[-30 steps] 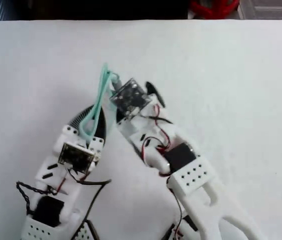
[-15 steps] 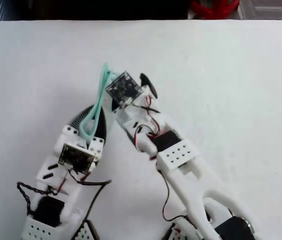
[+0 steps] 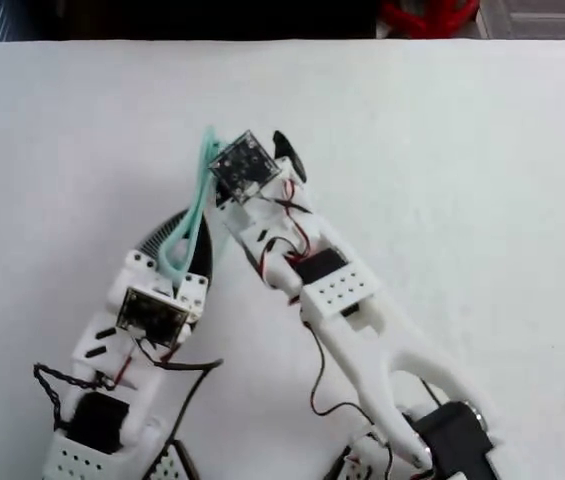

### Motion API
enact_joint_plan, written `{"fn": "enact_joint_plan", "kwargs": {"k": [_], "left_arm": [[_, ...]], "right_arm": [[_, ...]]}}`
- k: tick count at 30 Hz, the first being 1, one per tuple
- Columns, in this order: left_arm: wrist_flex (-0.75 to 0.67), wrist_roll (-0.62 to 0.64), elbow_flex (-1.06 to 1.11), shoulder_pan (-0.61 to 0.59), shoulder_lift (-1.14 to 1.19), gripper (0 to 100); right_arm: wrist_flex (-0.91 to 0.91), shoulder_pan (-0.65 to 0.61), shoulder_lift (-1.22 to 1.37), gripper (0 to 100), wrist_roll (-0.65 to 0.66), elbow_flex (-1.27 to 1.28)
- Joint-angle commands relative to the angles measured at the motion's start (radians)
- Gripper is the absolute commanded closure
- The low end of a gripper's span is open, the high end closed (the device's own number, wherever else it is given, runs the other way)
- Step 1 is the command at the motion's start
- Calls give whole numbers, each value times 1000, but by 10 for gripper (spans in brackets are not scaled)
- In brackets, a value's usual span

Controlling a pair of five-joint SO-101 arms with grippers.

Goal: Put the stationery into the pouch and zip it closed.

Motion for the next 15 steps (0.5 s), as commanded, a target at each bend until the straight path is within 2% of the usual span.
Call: {"fn": "enact_joint_plan", "kwargs": {"k": [1, 8, 15], "left_arm": [[6, -6, 54, -13, 4, 962], [6, -6, 54, -13, 4, 960], [6, -6, 54, -13, 4, 960]], "right_arm": [[-19, -8, -13, 671, 9, -68], [-15, -30, -101, 671, -51, -41], [-79, -25, 51, 673, -52, -104]]}}
